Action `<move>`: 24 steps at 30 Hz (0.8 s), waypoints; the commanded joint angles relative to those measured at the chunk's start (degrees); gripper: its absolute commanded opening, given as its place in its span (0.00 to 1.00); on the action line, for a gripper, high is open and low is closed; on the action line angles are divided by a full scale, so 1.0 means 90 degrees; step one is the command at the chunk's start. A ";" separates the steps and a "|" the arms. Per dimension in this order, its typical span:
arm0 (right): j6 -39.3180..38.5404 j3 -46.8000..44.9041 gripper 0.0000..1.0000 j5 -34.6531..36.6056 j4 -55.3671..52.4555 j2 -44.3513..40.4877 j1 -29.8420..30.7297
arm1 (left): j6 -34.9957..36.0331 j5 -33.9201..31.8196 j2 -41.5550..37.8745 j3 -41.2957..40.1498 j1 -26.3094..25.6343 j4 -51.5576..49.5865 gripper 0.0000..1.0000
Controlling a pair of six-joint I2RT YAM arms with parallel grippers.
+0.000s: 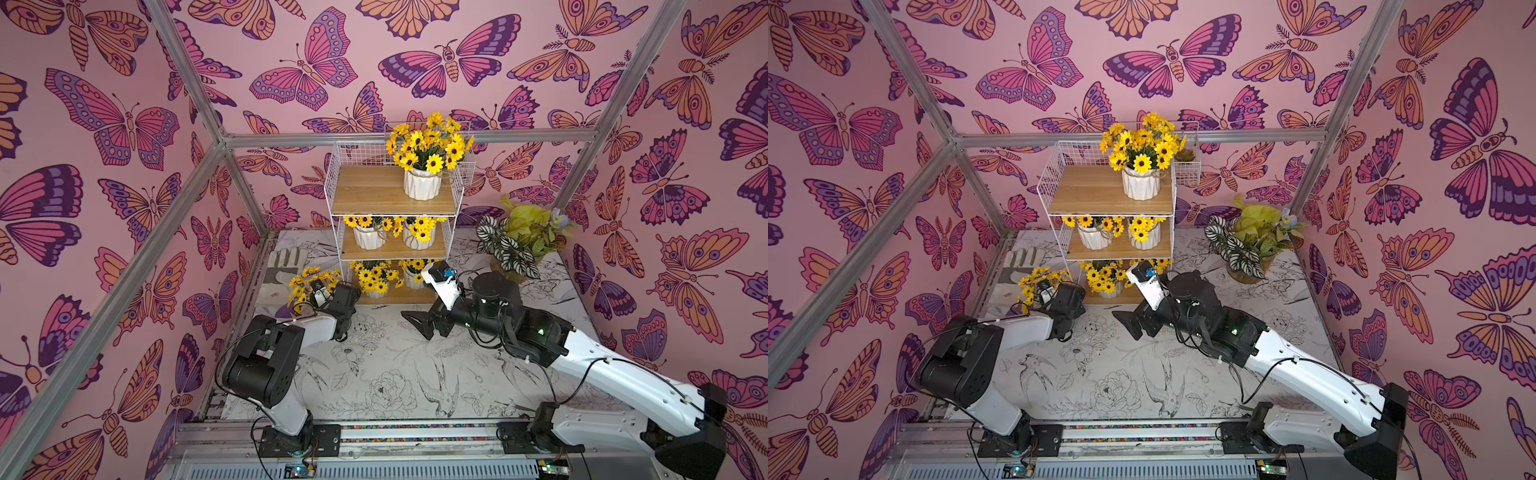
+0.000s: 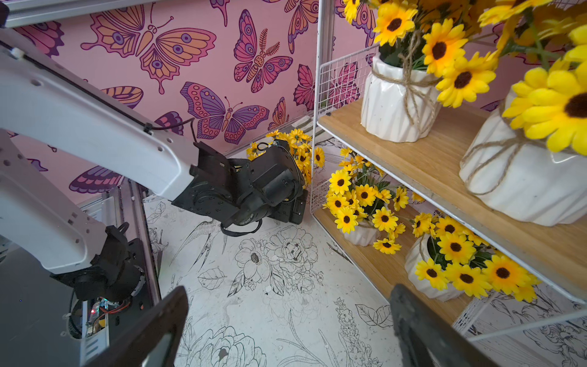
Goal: Take the sunflower pots off the shelves
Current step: Place the sunflower pot at the center of the board.
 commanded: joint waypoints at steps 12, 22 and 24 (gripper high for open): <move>-0.0091 0.0168 0.99 0.0185 -0.0136 -0.0098 0.0054 | 0.0476 0.0506 0.0094 0.0388 0.0552 -0.0108 1.00; -0.0242 0.0693 0.99 0.0987 -0.0307 0.0219 0.0060 | 0.0932 0.0915 -0.1470 -0.1012 0.0425 0.0769 1.00; -0.0318 0.0889 0.99 0.1132 -0.0370 0.0351 0.0054 | 0.1038 0.1066 -0.1892 -0.1170 0.0414 0.0656 1.00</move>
